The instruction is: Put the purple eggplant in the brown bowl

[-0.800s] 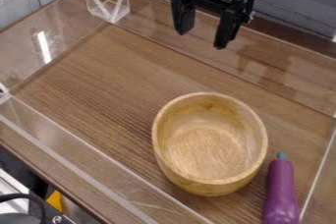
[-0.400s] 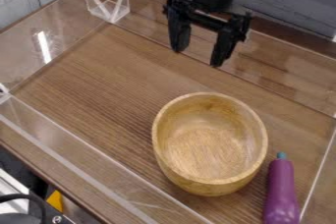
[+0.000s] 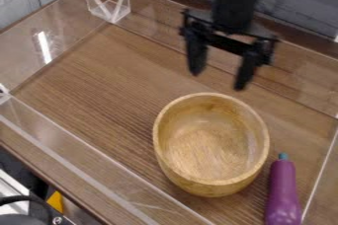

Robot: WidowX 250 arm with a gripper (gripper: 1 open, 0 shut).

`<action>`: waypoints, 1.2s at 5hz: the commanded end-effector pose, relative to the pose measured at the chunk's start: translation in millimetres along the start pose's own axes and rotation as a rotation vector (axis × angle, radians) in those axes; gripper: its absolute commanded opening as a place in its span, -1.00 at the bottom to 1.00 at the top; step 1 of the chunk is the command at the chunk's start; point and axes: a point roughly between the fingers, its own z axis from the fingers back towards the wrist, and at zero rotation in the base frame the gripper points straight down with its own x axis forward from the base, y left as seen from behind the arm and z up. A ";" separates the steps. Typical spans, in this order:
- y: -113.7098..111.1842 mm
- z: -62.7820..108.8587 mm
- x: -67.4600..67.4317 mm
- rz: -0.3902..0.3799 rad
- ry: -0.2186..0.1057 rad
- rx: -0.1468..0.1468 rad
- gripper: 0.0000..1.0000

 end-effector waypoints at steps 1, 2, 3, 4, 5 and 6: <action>-46.3 16.2 -11.0 0.042 -0.055 -0.018 1.00; -86.6 4.9 -18.1 0.061 -0.069 -0.011 1.00; -87.1 -8.6 -27.1 0.080 -0.078 -0.008 1.00; -89.7 -12.5 -40.0 0.045 -0.088 0.002 1.00; -89.2 -13.5 -47.5 0.012 -0.094 0.008 1.00; -89.9 -16.3 -50.7 -0.013 -0.102 0.014 1.00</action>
